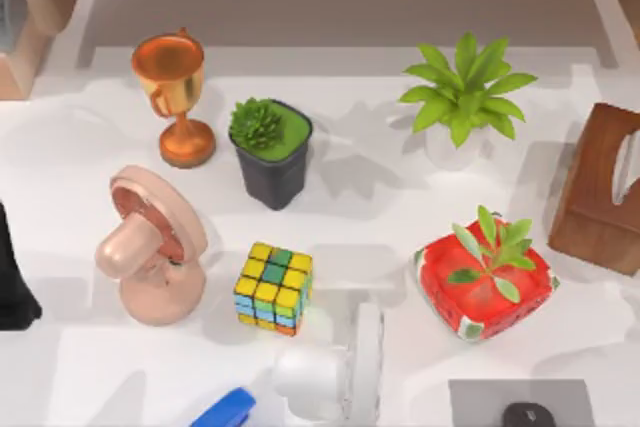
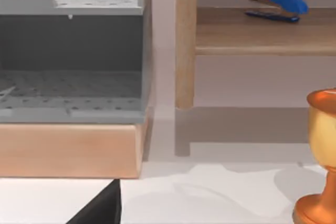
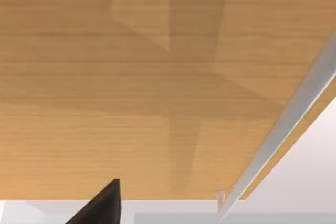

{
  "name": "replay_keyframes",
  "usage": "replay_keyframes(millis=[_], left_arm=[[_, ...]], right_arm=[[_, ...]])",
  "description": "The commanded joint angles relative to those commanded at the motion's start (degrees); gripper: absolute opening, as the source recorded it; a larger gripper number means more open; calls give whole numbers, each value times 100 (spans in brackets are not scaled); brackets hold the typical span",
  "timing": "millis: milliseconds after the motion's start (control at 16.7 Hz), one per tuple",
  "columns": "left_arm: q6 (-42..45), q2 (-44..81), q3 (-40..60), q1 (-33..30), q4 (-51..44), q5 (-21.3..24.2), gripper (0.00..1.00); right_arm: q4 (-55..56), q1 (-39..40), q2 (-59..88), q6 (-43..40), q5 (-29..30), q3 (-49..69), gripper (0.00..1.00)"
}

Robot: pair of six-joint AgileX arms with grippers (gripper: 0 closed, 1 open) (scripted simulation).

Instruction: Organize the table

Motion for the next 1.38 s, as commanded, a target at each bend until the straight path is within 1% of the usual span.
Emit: replay_keyframes(millis=[360,720,1380], left_arm=[[0,0,0,0,0,0,100],[0,0,0,0,0,0,100],[0,0,0,0,0,0,100]], right_arm=[[-349,-216,-5,-20,-227,370,100],[-340,-242,173,-12,-255,517,100],[-340,-242,173,-12,-255,517,17]])
